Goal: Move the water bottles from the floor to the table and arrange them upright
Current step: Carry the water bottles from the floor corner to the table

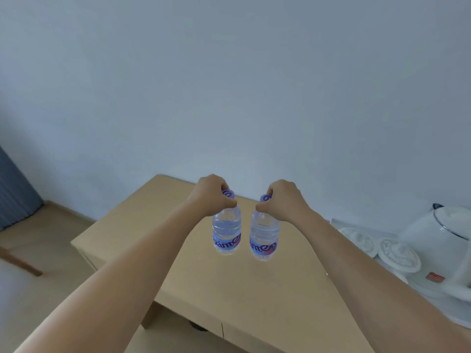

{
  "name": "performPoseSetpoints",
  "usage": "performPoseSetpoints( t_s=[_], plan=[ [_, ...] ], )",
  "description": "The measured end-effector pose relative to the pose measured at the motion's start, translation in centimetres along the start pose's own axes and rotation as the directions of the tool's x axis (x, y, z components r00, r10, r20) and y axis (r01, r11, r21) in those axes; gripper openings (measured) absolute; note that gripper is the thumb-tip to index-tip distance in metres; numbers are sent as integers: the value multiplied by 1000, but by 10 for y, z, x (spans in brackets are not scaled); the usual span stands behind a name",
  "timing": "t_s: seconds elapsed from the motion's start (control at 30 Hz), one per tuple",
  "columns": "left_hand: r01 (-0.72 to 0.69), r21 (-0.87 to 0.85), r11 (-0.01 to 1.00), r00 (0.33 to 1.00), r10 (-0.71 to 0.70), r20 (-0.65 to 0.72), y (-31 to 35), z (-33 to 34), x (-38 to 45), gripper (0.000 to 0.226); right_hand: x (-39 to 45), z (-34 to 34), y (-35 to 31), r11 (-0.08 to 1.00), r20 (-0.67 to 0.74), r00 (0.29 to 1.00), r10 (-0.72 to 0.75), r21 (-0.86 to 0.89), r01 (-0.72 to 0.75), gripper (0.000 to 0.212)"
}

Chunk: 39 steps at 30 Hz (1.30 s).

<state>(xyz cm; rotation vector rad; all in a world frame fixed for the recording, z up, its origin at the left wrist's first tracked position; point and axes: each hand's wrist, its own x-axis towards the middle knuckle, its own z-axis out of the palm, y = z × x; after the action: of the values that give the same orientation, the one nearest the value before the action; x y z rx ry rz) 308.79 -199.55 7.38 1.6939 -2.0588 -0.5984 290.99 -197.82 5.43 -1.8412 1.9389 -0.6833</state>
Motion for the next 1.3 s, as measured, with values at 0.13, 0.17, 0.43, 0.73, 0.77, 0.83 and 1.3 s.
performPoseSetpoints(
  t_s=[0.13,0.17,0.43,0.73,0.77,0.83,1.3],
  plan=[
    [-23,18,1000,998,22,56,-3,11,48,24,37,6,11,999,-3,999,32,-11,-32,33],
    [-31,22,999,997,29,65,-3,14,58,24,45,7,13,999,-7,999,39,-14,-39,30],
    [-123,76,990,981,109,157,-6,37,120,26,89,14,24,985,-3,987,163,-48,-163,23],
    [-212,61,975,947,190,261,-14,62,153,25,104,31,36,945,-38,946,321,-47,-323,22],
    [-216,53,975,945,196,261,-14,64,155,25,105,32,35,943,-45,944,327,-45,-329,18],
    [-196,19,980,947,185,262,-15,66,159,24,106,33,35,938,-45,938,343,-33,-345,18],
    [-272,161,949,955,245,168,-25,63,149,41,95,31,31,903,-74,908,413,-99,-418,21]
  ],
)
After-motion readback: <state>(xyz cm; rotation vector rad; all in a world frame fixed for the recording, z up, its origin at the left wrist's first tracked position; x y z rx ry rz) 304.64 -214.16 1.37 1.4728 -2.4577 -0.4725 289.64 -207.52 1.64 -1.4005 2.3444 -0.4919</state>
